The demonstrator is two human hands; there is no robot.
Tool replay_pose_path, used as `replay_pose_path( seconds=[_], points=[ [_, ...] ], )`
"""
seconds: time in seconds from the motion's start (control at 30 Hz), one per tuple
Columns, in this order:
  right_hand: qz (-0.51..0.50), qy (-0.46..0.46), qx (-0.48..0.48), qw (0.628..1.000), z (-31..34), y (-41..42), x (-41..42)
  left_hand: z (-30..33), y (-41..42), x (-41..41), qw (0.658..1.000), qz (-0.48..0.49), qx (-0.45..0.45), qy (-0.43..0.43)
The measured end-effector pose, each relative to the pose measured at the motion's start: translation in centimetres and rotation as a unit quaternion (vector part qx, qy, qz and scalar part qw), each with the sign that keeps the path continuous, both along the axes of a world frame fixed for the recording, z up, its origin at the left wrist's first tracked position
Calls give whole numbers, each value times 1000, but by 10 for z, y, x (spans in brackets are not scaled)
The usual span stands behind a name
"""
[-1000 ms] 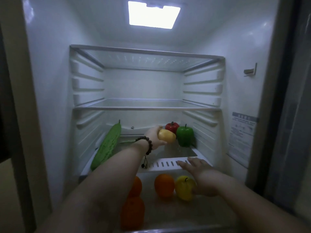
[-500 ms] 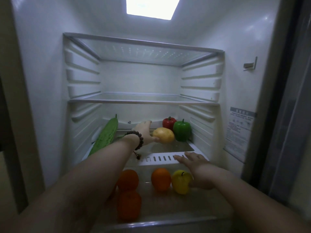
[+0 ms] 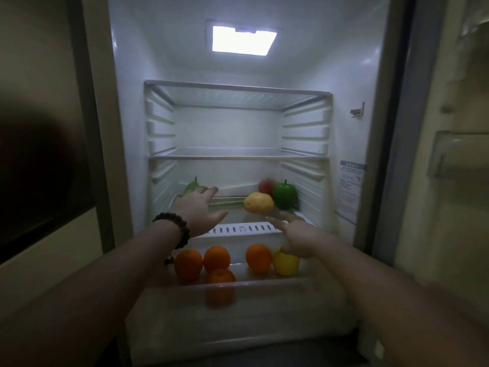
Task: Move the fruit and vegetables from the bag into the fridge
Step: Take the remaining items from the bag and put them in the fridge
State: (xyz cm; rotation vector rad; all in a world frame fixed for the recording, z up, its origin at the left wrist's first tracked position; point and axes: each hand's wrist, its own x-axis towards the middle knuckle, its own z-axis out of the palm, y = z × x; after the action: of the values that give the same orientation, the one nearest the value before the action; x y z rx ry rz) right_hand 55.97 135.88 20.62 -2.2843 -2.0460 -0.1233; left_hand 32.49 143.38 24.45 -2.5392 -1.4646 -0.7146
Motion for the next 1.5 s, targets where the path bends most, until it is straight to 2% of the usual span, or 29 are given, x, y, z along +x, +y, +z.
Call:
replay_pose_path(
  seconds=[0.23, 0.37, 0.57, 0.77, 0.93, 1.07, 1.23, 1.37, 1.5],
  points=[
    [45, 15, 104, 993, 0, -44, -44, -11, -63, -12, 997, -41, 63, -22],
    [24, 41, 174, 984, -2, -79, -65, -25, -88, -9, 994, -32, 101, -2],
    [6, 21, 233, 972, -22, -129, -77, -50, -133, -7, 990, -17, 139, -18],
    [-17, 81, 286, 954, -43, -144, -85, -80, -173, -14, 984, -13, 136, -110],
    [-45, 117, 377, 918, -72, -164, -92, -111, -197, -20, 977, 49, 135, -155],
    [-77, 165, 362, 914, -107, -176, -98, -143, -213, -20, 971, 83, 118, -190],
    [-88, 204, 324, 920, -132, -177, -104, -171, -218, -13, 964, 135, 42, -227],
    [-133, 239, 323, 906, -136, -158, -97, -177, -197, -7, 945, 202, 5, -257],
    [-168, 246, 319, 900, -141, -128, -92, -177, -168, 3, 939, 209, -25, -272]
  ],
)
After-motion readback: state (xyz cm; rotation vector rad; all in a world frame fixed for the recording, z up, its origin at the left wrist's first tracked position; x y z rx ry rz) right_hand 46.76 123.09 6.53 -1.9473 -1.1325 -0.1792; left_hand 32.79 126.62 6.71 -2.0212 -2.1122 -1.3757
